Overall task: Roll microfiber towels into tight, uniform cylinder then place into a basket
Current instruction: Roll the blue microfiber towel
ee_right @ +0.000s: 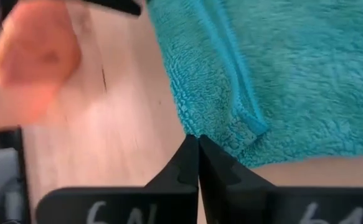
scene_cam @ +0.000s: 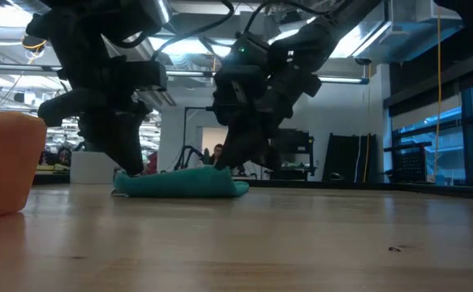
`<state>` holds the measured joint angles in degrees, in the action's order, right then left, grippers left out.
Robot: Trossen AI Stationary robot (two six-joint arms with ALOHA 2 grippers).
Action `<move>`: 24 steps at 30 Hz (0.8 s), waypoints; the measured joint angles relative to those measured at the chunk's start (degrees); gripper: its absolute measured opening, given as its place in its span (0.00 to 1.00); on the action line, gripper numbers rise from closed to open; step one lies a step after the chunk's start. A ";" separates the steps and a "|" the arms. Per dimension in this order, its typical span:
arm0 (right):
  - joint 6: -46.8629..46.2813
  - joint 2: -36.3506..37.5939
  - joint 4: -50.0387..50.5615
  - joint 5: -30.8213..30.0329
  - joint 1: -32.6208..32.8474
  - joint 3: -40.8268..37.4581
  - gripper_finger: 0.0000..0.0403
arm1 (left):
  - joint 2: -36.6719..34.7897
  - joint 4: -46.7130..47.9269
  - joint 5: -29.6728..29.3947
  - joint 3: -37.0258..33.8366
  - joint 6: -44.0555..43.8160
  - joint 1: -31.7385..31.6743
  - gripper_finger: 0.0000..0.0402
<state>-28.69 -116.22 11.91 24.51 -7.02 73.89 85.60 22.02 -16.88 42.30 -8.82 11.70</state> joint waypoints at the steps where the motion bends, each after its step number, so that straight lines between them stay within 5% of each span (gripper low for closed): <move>1: -1.66 0.00 -0.05 0.70 -0.51 0.00 0.00 | 0.00 0.00 -0.02 0.02 -0.04 0.00 0.13; 10: -12.97 0.00 0.24 5.64 -5.30 0.01 0.00 | 0.00 1.08 -1.82 0.08 -0.02 -0.04 0.13; 24: -18.62 0.02 -1.28 3.74 -7.87 0.07 0.00 | 0.00 1.33 -7.26 0.09 -4.53 -0.16 0.13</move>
<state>-47.31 -116.20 10.63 28.25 -14.90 73.95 85.60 23.35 -24.14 42.39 -13.34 11.54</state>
